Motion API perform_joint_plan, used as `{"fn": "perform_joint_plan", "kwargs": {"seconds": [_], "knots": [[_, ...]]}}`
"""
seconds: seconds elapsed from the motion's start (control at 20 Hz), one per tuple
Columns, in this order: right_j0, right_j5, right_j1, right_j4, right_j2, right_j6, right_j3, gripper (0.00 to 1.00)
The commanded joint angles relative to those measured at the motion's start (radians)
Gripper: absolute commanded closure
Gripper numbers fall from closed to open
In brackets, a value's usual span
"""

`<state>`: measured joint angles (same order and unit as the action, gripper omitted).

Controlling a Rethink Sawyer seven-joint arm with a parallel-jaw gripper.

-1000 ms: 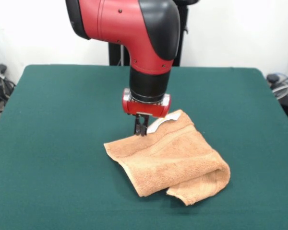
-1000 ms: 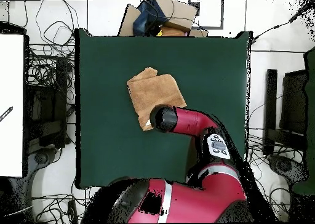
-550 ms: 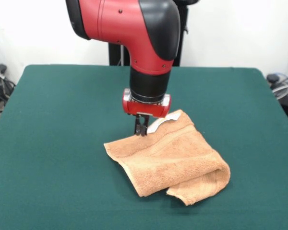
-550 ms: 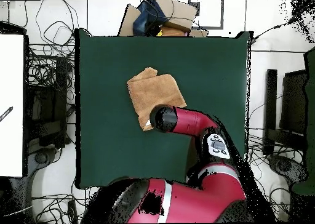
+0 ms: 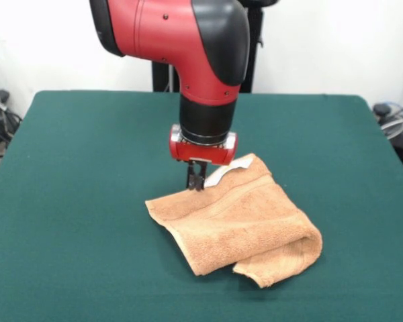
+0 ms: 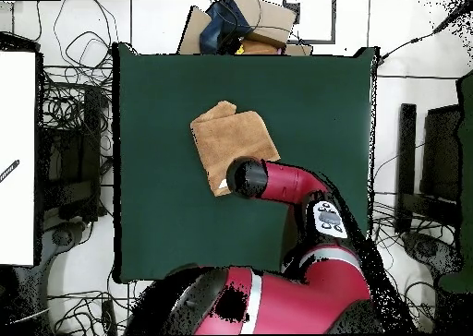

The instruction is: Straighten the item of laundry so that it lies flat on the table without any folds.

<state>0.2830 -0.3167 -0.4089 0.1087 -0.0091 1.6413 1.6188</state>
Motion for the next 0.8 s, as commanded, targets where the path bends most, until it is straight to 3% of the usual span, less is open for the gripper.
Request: {"fn": "perform_joint_plan", "kwargs": {"seconds": [0.05,0.1,0.15,0.8], "knots": [[0.025,0.063,0.038,0.040,0.095,0.070,-0.018,1.00],[0.026,0.063,0.038,0.041,0.096,0.069,-0.020,1.00],[0.026,0.063,0.038,0.043,0.097,0.068,-0.021,0.00],[0.022,0.061,0.038,0.036,0.094,0.081,-0.021,0.00]]}}
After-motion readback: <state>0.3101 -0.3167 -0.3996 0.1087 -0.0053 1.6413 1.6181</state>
